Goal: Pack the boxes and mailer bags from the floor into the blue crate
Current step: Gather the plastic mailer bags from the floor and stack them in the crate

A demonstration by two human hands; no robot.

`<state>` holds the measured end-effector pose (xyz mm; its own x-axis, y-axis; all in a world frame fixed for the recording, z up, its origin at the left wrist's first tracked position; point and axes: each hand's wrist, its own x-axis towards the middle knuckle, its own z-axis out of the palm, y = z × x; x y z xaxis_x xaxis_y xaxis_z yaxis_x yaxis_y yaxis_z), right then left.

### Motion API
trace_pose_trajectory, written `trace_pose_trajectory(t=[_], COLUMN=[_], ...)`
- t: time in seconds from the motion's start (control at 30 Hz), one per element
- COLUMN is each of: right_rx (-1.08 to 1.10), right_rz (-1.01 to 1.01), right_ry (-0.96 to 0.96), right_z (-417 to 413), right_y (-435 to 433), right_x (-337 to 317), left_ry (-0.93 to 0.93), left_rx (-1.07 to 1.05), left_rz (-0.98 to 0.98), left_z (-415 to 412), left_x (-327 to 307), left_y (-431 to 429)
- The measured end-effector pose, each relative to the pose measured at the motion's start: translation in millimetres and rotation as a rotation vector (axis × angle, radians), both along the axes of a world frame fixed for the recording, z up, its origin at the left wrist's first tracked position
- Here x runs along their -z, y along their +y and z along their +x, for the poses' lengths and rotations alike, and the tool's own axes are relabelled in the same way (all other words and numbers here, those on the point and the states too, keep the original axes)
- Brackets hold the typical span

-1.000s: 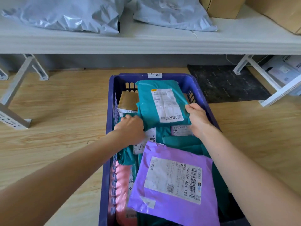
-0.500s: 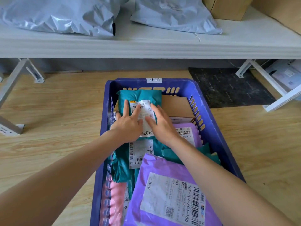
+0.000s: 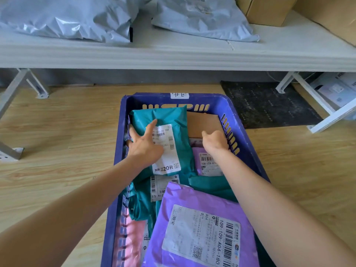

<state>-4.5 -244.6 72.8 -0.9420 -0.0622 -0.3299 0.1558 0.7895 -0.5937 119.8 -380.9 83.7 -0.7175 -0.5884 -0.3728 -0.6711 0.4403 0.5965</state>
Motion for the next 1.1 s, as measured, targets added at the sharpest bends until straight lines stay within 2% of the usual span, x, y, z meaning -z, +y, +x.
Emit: trace_pose_trajectory(t=[0.07, 0.2, 0.23, 0.3, 0.33, 0.37, 0.4, 0.5, 0.57, 0.63, 0.7, 0.73, 0.83, 0.87, 0.9, 0.97, 1.1], right_rx=[0.035, -0.005, -0.03, -0.03, -0.021, -0.042, -0.081, -0.139, -0.208, -0.252, -0.176, -0.134, -0.041, -0.024, -0.019, -0.022, -0.023], right_rz=[-0.12, -0.192, -0.151, -0.047, -0.05, -0.077, -0.119, -0.289, -0.408, -0.502, -0.58, -0.613, -0.657, -0.652, -0.643, -0.627, -0.666], right_ry=[-0.105, -0.134, -0.098, 0.118, 0.221, 0.238, 0.168, -0.232, -0.302, -0.259, -0.223, -0.217, -0.21, -0.206, -0.201, -0.194, -0.198], right_z=[-5.5, -15.2, -15.5, -15.9, -13.8, -10.6, -6.9, 4.8, 6.8, 5.8, 1.6, -2.6, -17.6, -21.5, -24.1, -26.1, -26.1], right_y=[-5.5, -2.9, 0.1, 2.6, 1.9, 0.5, -1.5, -7.0, -7.4, -6.1, -1.2, 3.3, 19.9, 24.7, 29.0, 34.4, 37.4], right_x=[3.2, 8.2, 9.1, 10.1, 8.9, 7.0, 5.8, 2.9, 4.0, 5.8, 4.3, 2.7, 0.4, 0.4, 1.5, 3.7, 4.1], left_ry=[-0.003, -0.007, 0.003, 0.038, 0.049, 0.055, 0.065, 0.108, 0.163, 0.18, 0.121, 0.076, -0.085, -0.131, -0.182, -0.259, -0.266], left_rx=[0.049, 0.134, 0.118, 0.022, -0.047, -0.118, -0.175, -0.287, -0.35, -0.343, -0.237, -0.153, 0.222, 0.366, 0.507, 0.709, 0.769], left_rz=[0.007, 0.035, 0.042, 0.057, 0.077, 0.109, 0.144, 0.341, 0.475, 0.513, 0.418, 0.286, -0.374, -0.526, -0.599, -0.611, -0.53], left_z=[2.9, 3.3, 2.4, 0.4, 0.0, -0.9, -1.6, -6.8, -12.9, -21.1, -30.1, -33.7, -42.3, -45.3, -49.4, -59.3, -78.4], left_x=[1.8, 4.3, 6.3, 7.9, 9.5, 11.9, 12.9, 14.6, 14.0, 9.5, 1.4, -4.1, -13.1, -13.0, -6.9, 4.4, 20.0], left_y=[-1.3, 1.1, 2.5, 4.7, 5.5, 4.8, 3.7, -3.5, -7.0, -10.4, -16.8, -21.4, -40.0, -44.1, -50.2, -63.0, -86.5])
